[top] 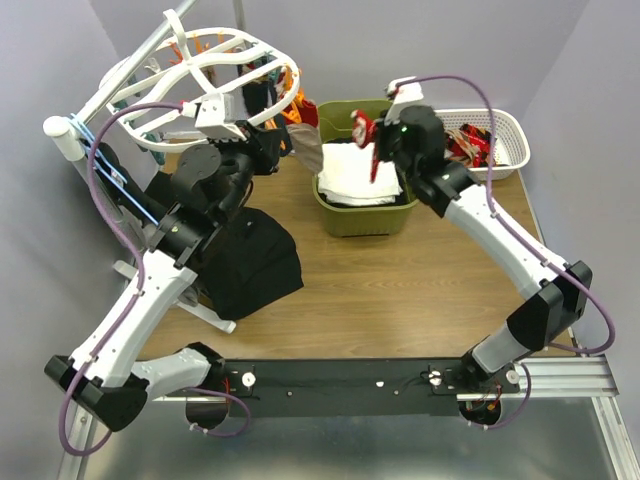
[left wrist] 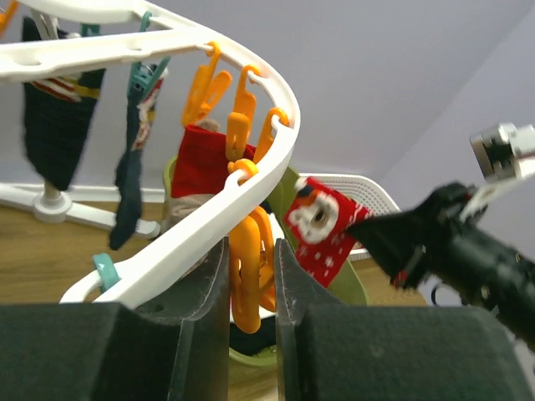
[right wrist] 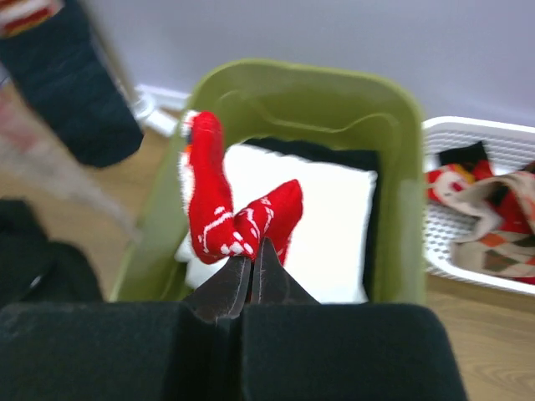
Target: Remove the socks clipped to the hanger
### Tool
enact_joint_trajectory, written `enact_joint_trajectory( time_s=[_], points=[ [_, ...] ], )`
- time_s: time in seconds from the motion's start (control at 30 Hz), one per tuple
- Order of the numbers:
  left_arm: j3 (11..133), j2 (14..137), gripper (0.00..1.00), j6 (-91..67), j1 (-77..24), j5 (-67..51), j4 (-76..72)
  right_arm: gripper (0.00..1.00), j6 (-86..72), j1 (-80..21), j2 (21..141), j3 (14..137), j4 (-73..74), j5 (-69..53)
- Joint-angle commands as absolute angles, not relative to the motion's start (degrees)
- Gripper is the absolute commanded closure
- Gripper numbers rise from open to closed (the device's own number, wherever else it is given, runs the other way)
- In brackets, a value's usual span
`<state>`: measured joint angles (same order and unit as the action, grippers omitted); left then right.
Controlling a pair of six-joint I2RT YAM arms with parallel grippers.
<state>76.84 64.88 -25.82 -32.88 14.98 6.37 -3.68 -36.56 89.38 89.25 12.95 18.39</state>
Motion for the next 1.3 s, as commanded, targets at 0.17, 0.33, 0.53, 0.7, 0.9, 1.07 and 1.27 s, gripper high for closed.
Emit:
enact_joint_trajectory(
  time_s=[0.17, 0.33, 0.53, 0.7, 0.9, 1.07, 1.27],
  points=[
    [75.5, 57.6, 1.0, -21.3, -22.6, -7.8, 9.9, 0.99, -4.4, -16.5, 96.7, 99.8, 14.7, 10.8],
    [74.6, 56.3, 1.0, -19.9, -18.8, -16.1, 12.0, 0.99, -4.9, -5.6, 105.1, 106.8, 15.0, 6.3],
    [71.9, 56.0, 1.0, -19.4, -17.0, -20.3, 12.2, 0.99, -5.5, 1.5, 120.6, 119.8, 17.0, 5.5],
    [71.2, 56.9, 1.0, -19.2, -15.9, -20.7, 12.9, 0.67, -5.6, 3.5, 133.0, 133.4, 26.3, 9.0],
    [72.1, 57.7, 1.0, -19.3, -15.0, -22.1, 12.6, 0.09, -7.7, 3.3, 132.2, 130.5, 29.3, 4.8],
    [70.7, 56.7, 1.0, -20.0, -14.6, -22.3, 11.5, 0.01, -7.1, 0.5, 127.1, 128.1, 32.7, 2.3],
    [69.4, 56.4, 1.0, -22.1, -14.3, -23.5, 9.5, 0.0, -4.6, -8.7, 116.1, 119.3, 30.4, -2.2]
  ],
)
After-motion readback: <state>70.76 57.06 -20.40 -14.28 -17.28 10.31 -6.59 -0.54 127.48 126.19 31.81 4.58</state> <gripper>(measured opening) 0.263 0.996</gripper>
